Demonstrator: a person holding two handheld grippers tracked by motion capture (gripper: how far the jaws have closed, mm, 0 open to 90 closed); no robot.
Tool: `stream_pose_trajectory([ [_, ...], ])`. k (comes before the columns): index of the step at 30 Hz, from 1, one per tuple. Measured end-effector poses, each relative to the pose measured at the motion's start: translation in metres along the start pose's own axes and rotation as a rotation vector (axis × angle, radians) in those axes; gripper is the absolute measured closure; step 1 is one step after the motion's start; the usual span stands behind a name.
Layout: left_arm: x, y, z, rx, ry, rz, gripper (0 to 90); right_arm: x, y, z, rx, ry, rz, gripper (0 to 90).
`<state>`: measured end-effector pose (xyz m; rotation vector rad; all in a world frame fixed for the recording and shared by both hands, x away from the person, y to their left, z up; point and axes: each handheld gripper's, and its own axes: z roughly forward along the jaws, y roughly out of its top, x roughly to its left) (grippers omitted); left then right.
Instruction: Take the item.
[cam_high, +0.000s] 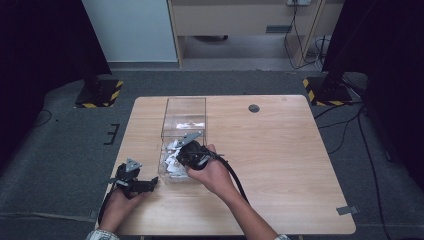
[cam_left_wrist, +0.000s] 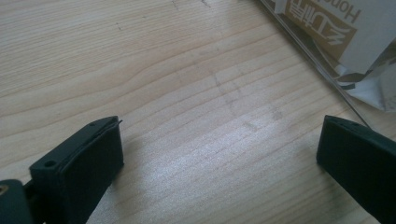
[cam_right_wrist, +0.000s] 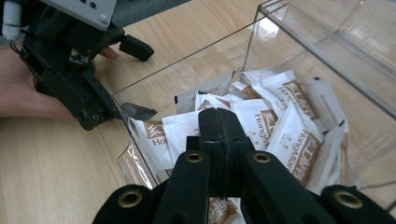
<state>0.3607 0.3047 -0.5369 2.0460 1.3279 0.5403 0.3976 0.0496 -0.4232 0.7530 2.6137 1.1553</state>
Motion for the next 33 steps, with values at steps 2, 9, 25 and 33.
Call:
stream_pose_trajectory([
  [2,0.0,0.0,0.0,0.0,0.0,0.0,0.0,-0.001,0.002,-0.005,-0.014,-0.007,-0.002,90.0],
  [9,0.0,0.0,0.0,0.0,0.0,0.0,0.0,-0.003,0.007,-0.012,-0.035,-0.009,0.002,90.0],
  [25,0.0,0.0,0.0,0.001,-0.001,0.001,0.0,-0.007,0.009,-0.019,-0.066,-0.027,0.01,90.0],
  [33,0.0,0.0,0.0,0.001,-0.001,0.001,0.0,-0.009,0.009,-0.025,-0.077,-0.036,0.013,90.0],
])
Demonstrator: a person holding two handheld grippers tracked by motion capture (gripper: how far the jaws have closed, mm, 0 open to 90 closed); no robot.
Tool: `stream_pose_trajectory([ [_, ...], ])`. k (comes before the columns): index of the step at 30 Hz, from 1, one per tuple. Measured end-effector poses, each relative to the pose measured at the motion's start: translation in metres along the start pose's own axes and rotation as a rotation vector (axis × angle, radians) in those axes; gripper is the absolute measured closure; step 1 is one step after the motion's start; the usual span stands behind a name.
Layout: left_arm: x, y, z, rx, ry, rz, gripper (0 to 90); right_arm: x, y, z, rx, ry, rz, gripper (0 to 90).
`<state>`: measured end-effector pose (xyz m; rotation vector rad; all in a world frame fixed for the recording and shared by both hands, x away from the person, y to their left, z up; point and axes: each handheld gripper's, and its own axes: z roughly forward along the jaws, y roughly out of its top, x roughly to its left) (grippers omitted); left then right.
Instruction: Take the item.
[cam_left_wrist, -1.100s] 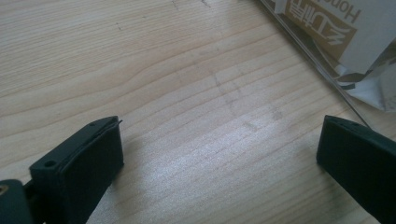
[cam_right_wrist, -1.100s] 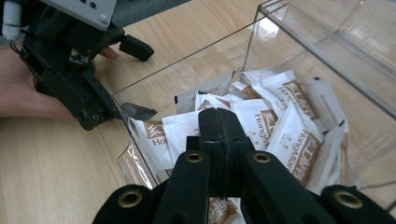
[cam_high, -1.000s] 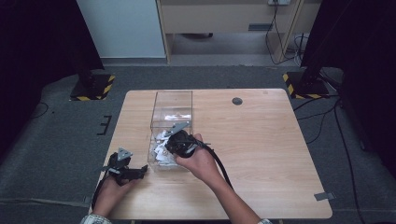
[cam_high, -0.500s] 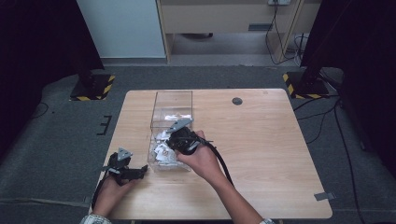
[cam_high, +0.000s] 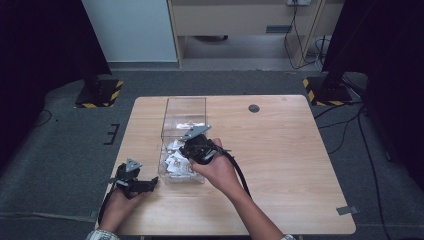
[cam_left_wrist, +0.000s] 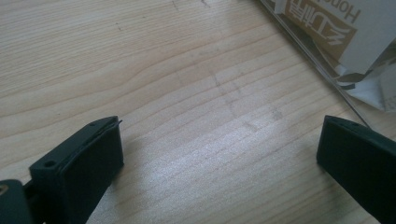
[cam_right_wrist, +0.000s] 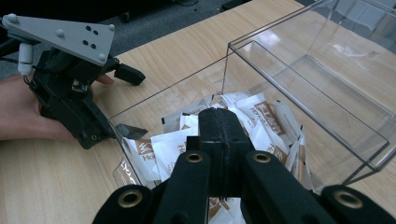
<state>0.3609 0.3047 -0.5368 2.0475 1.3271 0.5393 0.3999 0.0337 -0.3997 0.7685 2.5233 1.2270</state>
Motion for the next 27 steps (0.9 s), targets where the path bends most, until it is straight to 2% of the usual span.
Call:
stream_pose_trajectory([
  [12,0.0,0.0,0.001,-0.002,-0.007,-0.001,0.0,-0.001,0.003,-0.009,-0.012,-0.01,-0.011,90.0],
  [27,0.0,0.0,0.0,-0.001,-0.008,-0.003,0.0,-0.015,0.003,-0.029,-0.045,-0.037,0.008,90.0],
])
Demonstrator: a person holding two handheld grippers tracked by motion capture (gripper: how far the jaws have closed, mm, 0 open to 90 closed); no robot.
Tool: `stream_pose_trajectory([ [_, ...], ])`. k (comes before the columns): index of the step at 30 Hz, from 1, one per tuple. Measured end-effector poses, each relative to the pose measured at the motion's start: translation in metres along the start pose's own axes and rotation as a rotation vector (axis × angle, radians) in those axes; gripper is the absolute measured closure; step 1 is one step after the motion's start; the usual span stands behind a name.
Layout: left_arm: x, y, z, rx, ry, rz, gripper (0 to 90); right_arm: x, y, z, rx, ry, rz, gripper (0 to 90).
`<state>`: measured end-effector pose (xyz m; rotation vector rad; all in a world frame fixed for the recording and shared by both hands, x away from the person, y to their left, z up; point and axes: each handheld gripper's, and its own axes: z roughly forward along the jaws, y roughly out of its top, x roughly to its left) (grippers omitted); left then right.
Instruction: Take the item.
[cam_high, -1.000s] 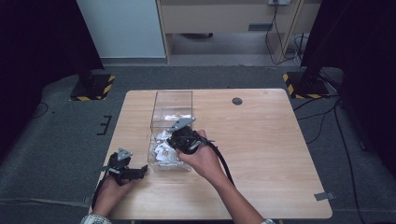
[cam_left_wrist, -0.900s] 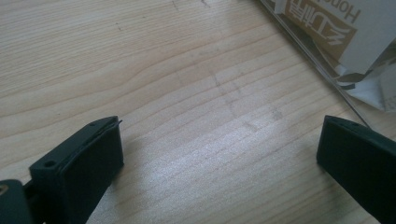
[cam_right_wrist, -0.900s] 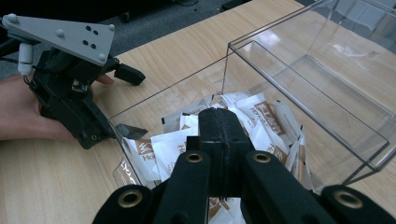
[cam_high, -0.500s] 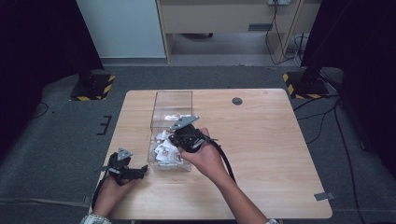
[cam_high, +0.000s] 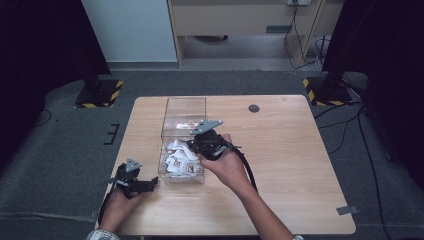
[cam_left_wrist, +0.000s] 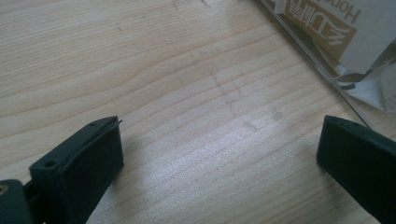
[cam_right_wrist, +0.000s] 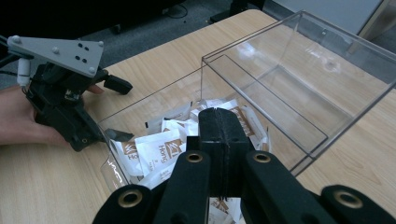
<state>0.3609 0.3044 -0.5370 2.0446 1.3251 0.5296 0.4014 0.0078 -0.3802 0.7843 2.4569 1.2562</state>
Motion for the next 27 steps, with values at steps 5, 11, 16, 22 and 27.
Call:
stream_pose_trajectory([
  [5,0.0,0.0,0.0,0.001,0.008,0.003,0.0,-0.006,-0.001,-0.004,-0.004,-0.013,0.006,90.0],
  [11,0.0,0.0,0.0,0.001,0.008,0.003,0.0,-0.01,-0.004,-0.009,-0.007,-0.022,0.01,90.0],
  [16,0.0,0.0,0.0,0.001,0.008,0.003,0.0,-0.013,-0.004,-0.014,-0.017,-0.028,0.016,90.0],
  [22,0.0,0.0,0.0,0.0,0.008,0.003,0.0,-0.016,-0.005,-0.017,-0.016,-0.034,0.018,90.0],
  [27,0.0,0.0,0.0,0.001,0.008,0.003,0.0,-0.016,-0.004,-0.019,-0.015,-0.036,0.017,90.0],
])
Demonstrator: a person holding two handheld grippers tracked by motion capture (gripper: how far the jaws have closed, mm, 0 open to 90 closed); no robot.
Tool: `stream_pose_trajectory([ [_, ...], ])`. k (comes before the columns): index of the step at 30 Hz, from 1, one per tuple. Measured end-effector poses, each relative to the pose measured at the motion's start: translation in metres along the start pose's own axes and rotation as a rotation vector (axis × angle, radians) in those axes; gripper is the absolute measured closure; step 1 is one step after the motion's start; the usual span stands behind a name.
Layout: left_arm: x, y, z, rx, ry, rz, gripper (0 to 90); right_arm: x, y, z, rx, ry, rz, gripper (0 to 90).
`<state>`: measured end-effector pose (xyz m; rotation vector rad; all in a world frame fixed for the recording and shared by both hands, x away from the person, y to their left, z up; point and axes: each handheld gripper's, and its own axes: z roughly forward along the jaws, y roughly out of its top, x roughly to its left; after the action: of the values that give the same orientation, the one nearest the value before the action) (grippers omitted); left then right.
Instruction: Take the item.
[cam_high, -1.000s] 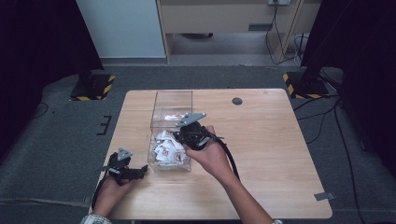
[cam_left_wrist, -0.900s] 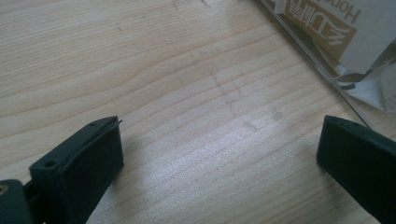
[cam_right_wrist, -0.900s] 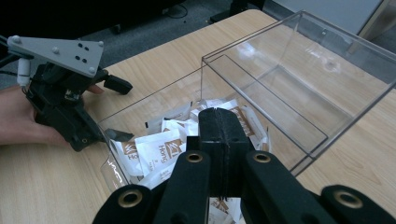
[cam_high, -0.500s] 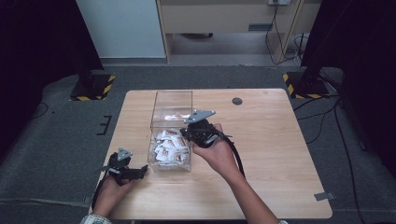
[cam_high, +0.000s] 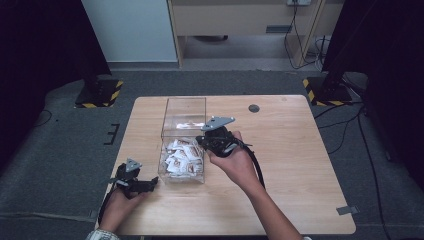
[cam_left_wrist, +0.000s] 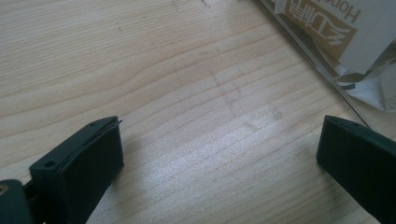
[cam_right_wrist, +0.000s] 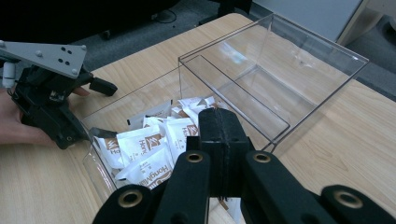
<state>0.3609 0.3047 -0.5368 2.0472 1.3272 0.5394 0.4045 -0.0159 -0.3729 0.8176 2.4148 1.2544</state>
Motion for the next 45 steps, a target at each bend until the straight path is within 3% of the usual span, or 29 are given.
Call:
stream_pose_trajectory([
  [16,0.0,0.0,0.0,0.0,0.0,0.0,0.0,-0.003,-0.005,-0.009,-0.004,-0.006,0.002,90.0],
  [45,0.0,0.0,0.0,0.0,0.0,0.0,0.0,-0.026,-0.036,-0.025,0.001,-0.036,0.046,90.0],
])
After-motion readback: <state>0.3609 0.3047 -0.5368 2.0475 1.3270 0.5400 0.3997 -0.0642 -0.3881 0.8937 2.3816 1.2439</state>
